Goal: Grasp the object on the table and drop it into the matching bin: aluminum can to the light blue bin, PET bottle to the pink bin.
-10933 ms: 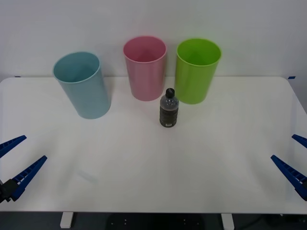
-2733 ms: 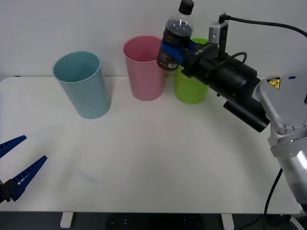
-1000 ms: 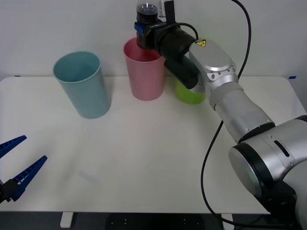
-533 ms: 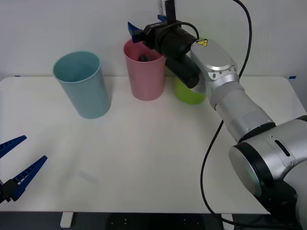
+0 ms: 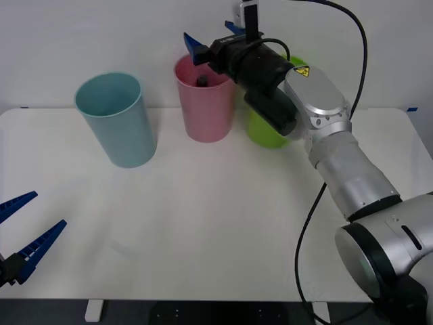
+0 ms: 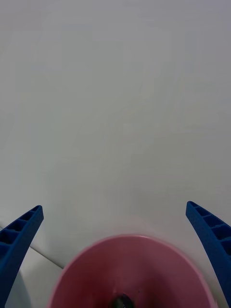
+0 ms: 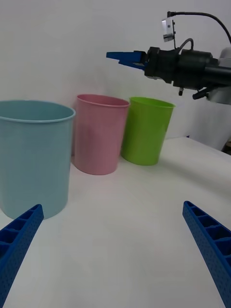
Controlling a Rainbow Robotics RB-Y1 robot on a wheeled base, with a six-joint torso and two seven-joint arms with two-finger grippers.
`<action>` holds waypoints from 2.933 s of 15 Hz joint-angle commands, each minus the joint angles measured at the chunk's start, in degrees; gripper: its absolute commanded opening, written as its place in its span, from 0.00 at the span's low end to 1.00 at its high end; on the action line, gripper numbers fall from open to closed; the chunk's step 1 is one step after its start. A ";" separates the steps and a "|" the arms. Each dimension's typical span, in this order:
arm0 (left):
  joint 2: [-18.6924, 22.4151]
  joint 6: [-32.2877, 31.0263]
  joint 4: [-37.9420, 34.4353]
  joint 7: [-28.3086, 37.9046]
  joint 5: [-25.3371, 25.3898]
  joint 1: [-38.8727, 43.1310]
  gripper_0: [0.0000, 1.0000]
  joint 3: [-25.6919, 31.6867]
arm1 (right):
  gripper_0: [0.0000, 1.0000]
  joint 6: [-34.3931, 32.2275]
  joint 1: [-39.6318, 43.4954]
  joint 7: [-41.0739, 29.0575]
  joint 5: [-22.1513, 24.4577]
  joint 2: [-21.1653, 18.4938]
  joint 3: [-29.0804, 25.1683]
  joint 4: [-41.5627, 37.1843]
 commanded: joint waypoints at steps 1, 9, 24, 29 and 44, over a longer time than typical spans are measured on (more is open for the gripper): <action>0.00 0.00 0.00 0.00 0.00 0.00 1.00 0.00 | 1.00 -2.89 4.45 -0.72 -0.01 -1.23 0.40 -5.40; 0.00 0.00 0.00 0.00 0.00 0.00 1.00 0.00 | 1.00 -10.36 18.95 -1.42 -1.51 -7.20 1.19 -22.01; 0.00 0.00 0.00 0.00 0.00 0.00 1.00 0.00 | 1.00 -30.58 43.04 12.91 -7.48 -15.99 -8.74 -34.40; 0.00 0.00 0.00 0.00 0.00 0.00 1.00 0.00 | 1.00 -40.51 49.45 13.78 -6.87 -15.99 -16.48 -34.40; 0.00 0.00 0.00 0.00 0.00 0.00 1.00 0.00 | 1.00 -46.40 64.31 12.38 -6.95 -15.99 -23.77 -42.23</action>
